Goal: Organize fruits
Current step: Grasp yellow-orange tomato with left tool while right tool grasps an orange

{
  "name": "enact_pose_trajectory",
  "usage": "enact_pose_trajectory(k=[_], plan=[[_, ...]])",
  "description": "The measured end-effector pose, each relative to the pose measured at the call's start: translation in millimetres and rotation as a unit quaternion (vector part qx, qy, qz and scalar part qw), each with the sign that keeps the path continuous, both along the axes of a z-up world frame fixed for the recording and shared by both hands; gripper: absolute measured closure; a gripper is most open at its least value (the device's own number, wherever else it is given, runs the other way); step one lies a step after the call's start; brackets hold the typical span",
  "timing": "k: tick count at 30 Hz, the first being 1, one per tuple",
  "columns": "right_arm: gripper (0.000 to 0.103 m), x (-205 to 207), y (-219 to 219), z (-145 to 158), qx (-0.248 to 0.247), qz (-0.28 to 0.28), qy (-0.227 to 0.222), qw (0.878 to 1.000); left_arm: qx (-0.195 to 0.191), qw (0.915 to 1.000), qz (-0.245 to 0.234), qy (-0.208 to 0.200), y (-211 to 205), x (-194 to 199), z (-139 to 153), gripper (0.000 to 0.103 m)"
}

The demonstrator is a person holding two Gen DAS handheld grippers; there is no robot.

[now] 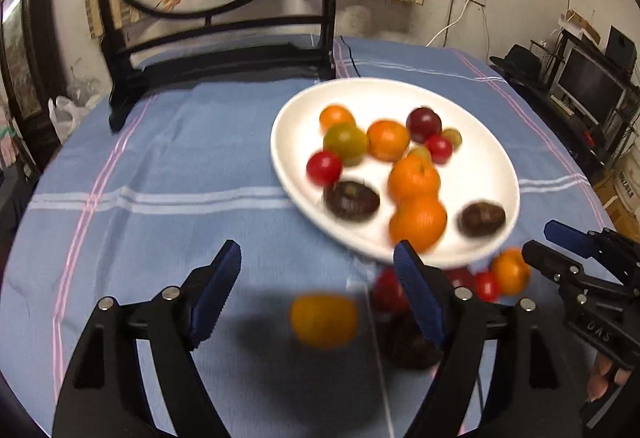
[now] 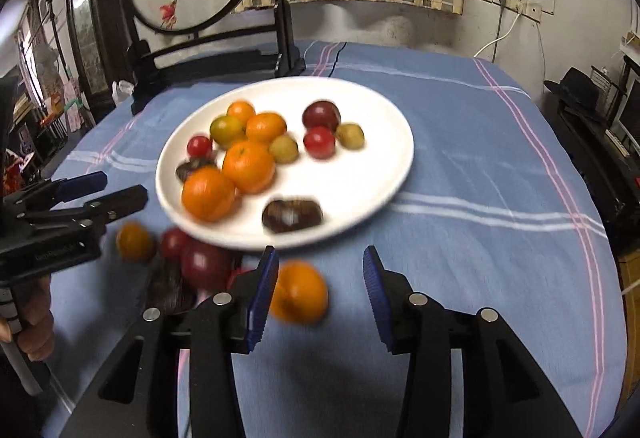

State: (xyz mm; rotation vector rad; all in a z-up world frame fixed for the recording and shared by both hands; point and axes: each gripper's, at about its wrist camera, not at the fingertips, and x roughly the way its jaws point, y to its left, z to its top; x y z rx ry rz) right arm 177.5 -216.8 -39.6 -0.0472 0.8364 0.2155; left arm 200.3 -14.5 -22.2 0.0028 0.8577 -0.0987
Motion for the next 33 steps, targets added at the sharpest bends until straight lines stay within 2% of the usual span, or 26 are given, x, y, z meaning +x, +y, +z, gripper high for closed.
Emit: enact_pose_trajectory(k=[3,6,12,19,24,25,26,33], plan=[[0.058,-17,2,-7,-0.013,0.007,0.007,1.0,-0.006,0.9999,0.004,0.008,8,-13,-5,0.026],[0.058,-29,7,-17,-0.023,0.014,0.018,0.999,-0.002,1.0,0.002,-0.002,12,-23,-7,0.026],[0.058,-26,18,-36,-0.047,0.008,0.04,0.998,-0.03,0.9995,-0.007,-0.006,24,-26,-11,0.024],[0.058,-4,23,-36,-0.054,0.002,0.032,0.998,-0.033,0.9994,0.0,0.011,31,-22,-16,0.023],[0.058,12,22,-36,-0.051,0.002,0.03,0.998,-0.026,0.9994,-0.018,0.014,25,-26,-16,0.022],[0.062,13,22,-36,-0.047,0.004,0.031,0.998,-0.024,0.9994,-0.022,0.014,23,-26,-16,0.022],[0.065,15,22,-35,-0.042,0.007,0.032,0.999,-0.023,0.9993,-0.025,0.013,22,-27,-15,0.022],[0.065,2,17,-27,-0.032,-0.008,0.025,0.999,-0.011,0.9992,-0.03,0.023,18,-25,-22,0.021]])
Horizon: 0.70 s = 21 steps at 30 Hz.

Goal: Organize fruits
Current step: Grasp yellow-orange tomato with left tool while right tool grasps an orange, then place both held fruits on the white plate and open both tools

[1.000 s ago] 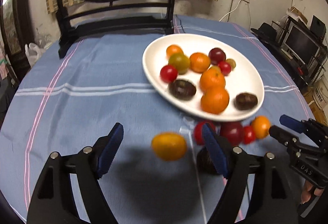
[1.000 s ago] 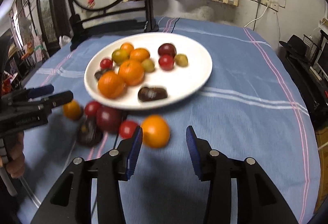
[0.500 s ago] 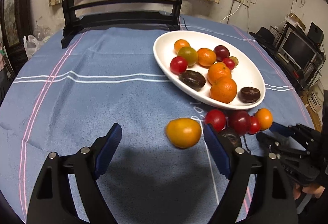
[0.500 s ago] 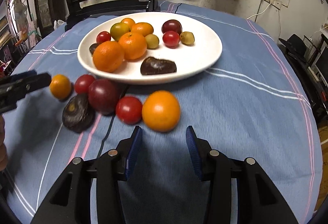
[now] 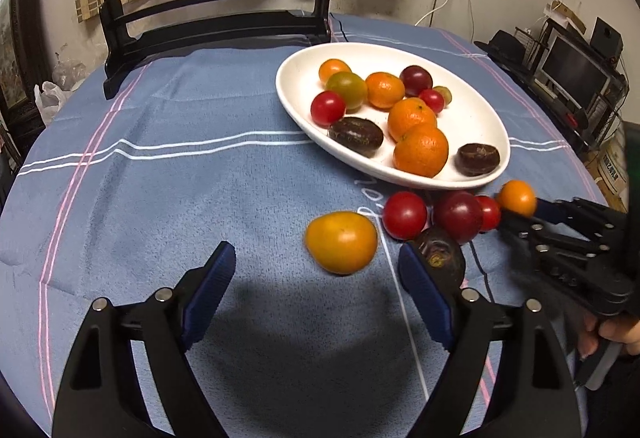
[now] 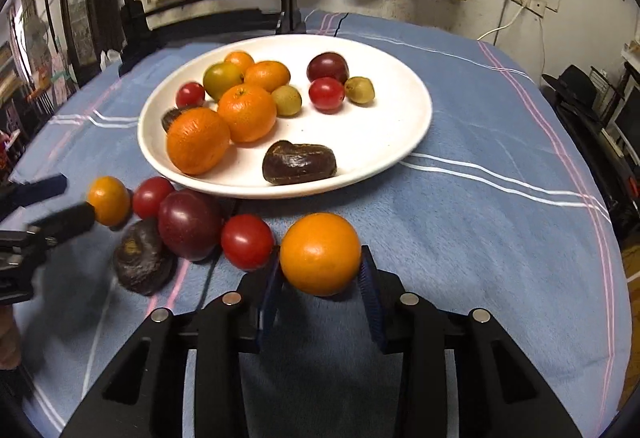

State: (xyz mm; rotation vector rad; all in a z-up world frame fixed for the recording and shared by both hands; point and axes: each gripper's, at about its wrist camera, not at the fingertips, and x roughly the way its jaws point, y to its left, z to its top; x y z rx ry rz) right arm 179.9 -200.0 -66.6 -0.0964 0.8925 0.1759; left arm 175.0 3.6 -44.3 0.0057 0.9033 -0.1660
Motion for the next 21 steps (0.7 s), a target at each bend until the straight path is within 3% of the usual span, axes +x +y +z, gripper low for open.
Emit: enact_pose_trajectory(k=[9,15,18,21], plan=[[0.065,-24,-2,7,0.032,0.026,-0.016,0.999,0.024,0.9997,0.001,-0.006,-9,3,-11,0.021],[0.065,-33,1,12,0.046,0.046,-0.029,0.997,0.036,0.9993,-0.002,0.006,-15,14,-25,0.039],[0.065,-35,4,12,0.039,0.051,-0.033,0.997,0.027,0.9995,-0.016,0.0,-17,14,-23,0.059],[0.065,-37,5,14,0.04,0.051,-0.037,0.997,0.023,0.9995,-0.019,0.002,-17,11,-20,0.062]])
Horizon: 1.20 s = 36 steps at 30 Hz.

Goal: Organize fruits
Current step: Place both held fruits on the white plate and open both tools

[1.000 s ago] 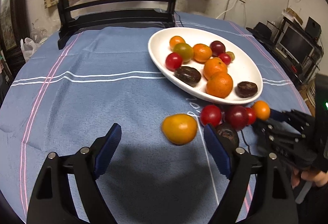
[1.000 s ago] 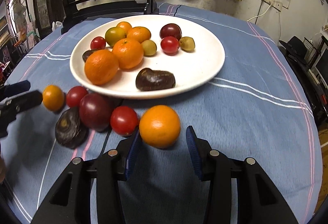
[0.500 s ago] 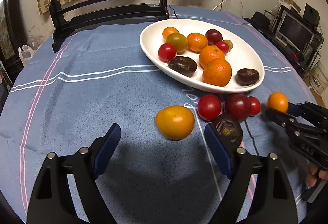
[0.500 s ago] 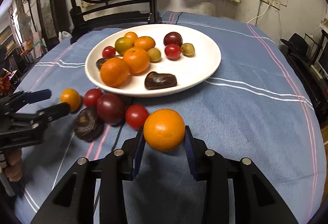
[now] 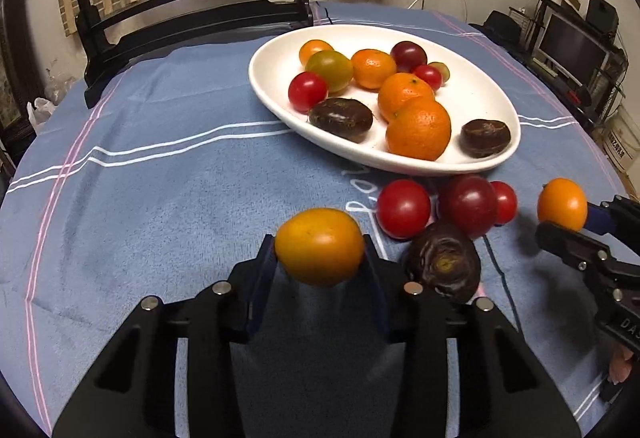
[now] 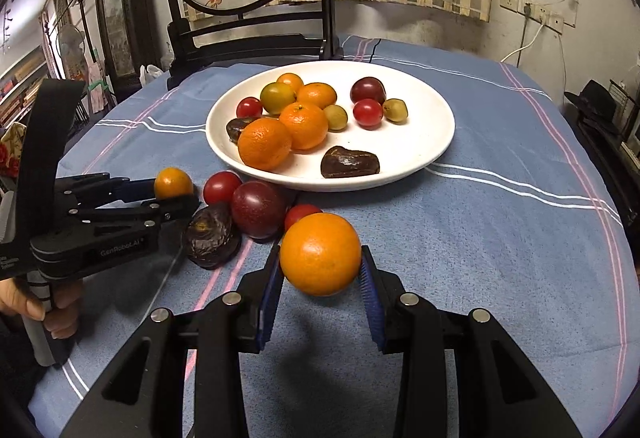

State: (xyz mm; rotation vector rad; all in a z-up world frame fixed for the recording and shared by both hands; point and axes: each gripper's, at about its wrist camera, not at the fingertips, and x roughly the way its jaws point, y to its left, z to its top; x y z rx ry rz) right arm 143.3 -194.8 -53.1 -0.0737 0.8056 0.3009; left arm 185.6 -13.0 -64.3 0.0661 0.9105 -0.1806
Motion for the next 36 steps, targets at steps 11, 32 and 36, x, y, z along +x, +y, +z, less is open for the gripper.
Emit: enact_pose_trajectory(k=[11,32,36], plan=[[0.065,2,-3,27,0.016,-0.018,-0.026,0.999,-0.042,0.9988,0.008,-0.025,1,0,53,0.062],[0.064,107,7,22,0.012,-0.054,-0.013,0.998,-0.016,0.9992,0.035,-0.009,-30,94,47,0.054],[0.045,105,-3,22,0.04,-0.078,-0.015,0.996,-0.054,0.9962,0.065,-0.023,-19,90,54,0.033]])
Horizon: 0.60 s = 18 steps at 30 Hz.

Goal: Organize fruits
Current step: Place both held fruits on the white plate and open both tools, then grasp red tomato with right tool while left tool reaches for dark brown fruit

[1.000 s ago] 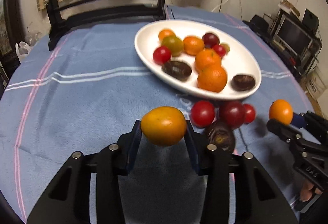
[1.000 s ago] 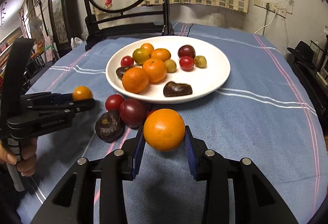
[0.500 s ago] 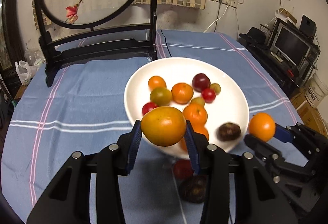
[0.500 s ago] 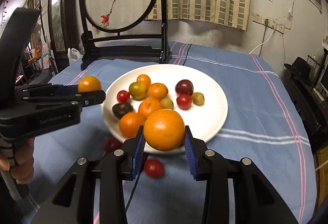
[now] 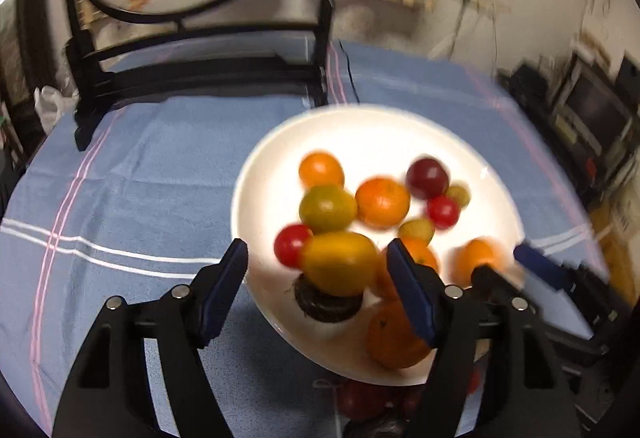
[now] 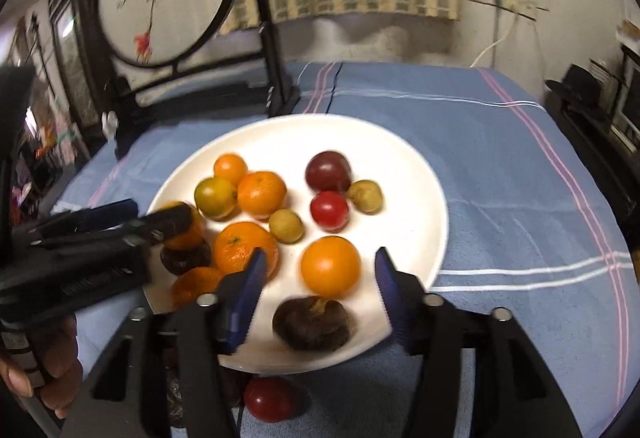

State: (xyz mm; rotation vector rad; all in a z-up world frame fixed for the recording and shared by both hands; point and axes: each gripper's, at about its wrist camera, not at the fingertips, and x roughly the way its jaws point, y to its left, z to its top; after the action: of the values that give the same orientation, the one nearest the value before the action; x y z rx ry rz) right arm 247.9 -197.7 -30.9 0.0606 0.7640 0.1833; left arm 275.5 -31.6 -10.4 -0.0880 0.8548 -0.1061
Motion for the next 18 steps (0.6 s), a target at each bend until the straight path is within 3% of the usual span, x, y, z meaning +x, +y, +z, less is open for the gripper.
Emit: enact_pose_trajectory(k=[8,13,18], plan=[[0.045,-38,-9,3,-0.007,0.016,-0.002,1.0,0.005,0.9997,-0.003,-0.026,4,-43,20,0.023],[0.045,-67,-12,-1,-0.018,0.024,0.002,1.0,-0.01,0.9999,-0.005,-0.013,9,-76,12,0.023],[0.045,-91,-9,-12,-0.045,0.036,0.013,0.998,0.001,1.0,-0.004,-0.006,12,-101,-4,0.019]])
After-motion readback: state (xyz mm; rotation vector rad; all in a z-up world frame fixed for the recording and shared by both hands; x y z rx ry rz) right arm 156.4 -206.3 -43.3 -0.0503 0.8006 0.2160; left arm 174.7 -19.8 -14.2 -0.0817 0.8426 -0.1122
